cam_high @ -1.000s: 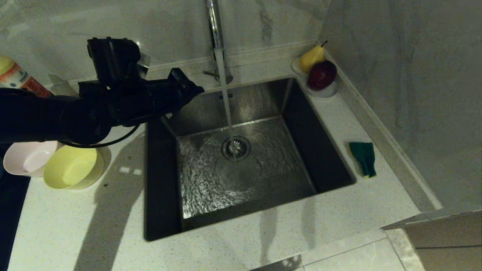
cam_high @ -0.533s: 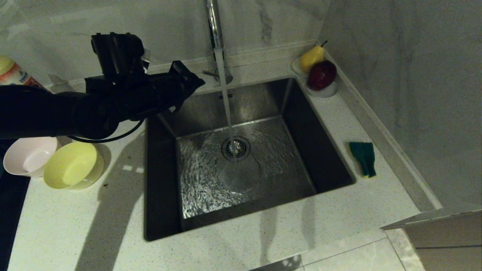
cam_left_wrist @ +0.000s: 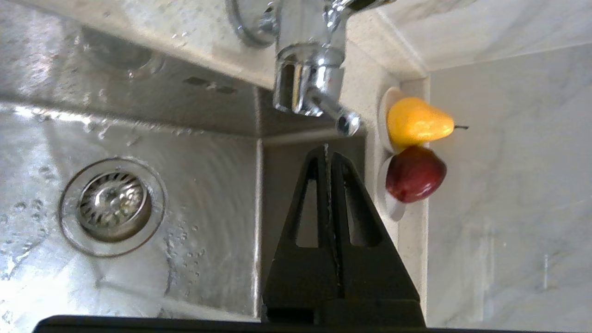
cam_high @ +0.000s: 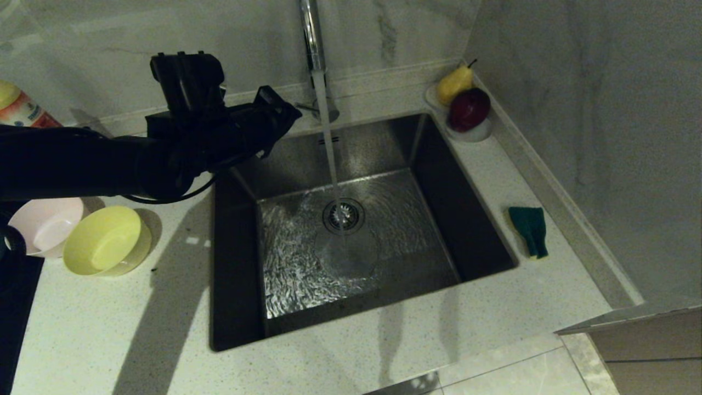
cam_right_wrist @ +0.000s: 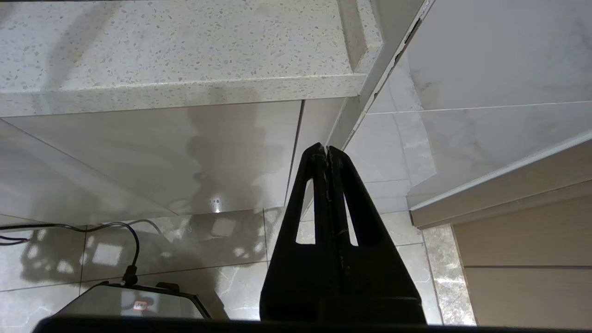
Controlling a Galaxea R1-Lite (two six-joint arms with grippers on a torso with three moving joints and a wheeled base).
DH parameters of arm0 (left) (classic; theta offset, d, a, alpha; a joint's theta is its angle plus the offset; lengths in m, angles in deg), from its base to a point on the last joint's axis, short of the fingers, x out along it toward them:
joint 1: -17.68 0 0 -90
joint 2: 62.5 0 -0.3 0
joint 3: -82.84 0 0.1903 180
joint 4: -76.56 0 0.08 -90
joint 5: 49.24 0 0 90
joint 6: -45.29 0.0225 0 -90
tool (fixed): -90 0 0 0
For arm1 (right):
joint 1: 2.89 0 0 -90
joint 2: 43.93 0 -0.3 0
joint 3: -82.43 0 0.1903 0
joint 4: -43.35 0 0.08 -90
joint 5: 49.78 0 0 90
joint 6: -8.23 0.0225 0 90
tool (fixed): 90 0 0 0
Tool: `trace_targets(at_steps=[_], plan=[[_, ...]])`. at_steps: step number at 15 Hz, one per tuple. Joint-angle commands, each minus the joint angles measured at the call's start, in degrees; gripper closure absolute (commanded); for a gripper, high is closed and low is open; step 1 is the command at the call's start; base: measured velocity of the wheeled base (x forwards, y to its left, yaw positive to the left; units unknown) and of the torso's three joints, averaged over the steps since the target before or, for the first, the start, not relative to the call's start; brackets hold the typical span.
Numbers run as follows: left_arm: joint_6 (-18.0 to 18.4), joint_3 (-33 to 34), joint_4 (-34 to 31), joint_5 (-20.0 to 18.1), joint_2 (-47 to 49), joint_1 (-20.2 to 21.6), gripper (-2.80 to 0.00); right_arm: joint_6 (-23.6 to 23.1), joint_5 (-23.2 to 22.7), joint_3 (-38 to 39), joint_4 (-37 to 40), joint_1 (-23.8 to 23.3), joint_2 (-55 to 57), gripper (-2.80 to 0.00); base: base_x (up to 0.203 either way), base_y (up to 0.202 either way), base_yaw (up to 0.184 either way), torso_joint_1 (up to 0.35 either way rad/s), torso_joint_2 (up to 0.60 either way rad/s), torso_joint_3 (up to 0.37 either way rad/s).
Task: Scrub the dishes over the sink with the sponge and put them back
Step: Turn off the faucet
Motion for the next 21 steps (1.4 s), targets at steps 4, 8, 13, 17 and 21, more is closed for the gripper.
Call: trace_targets(at_steps=[4, 8, 13, 17, 21], plan=[[-0.4, -3.7, 0.3, 0.2, 2.4, 0.1, 0.0, 0.0, 0.0, 0.0, 0.0, 0.0, 0.0, 0.0, 0.0, 0.0, 0.0, 0.0, 0.0, 0.0], [-0.5, -5.2, 1.0, 0.9, 3.6, 0.1, 0.0, 0.0, 0.0, 0.0, 0.0, 0.0, 0.0, 0.0, 0.0, 0.0, 0.0, 0.0, 0.0, 0.0], [-0.5, -7.2, 3.4, 1.2, 5.4, 0.1, 0.0, 0.0, 0.0, 0.0, 0.0, 0.0, 0.0, 0.0, 0.0, 0.0, 0.0, 0.0, 0.0, 0.0], [-0.6, -9.5, 3.4, 1.3, 7.2, 0.5, 0.0, 0.0, 0.0, 0.0, 0.0, 0.0, 0.0, 0.0, 0.0, 0.0, 0.0, 0.0, 0.0, 0.0], [-0.5, -14.9, 2.5, 3.2, 9.8, 0.9, 0.0, 0.0, 0.0, 0.0, 0.0, 0.0, 0.0, 0.0, 0.0, 0.0, 0.0, 0.0, 0.0, 0.0]])
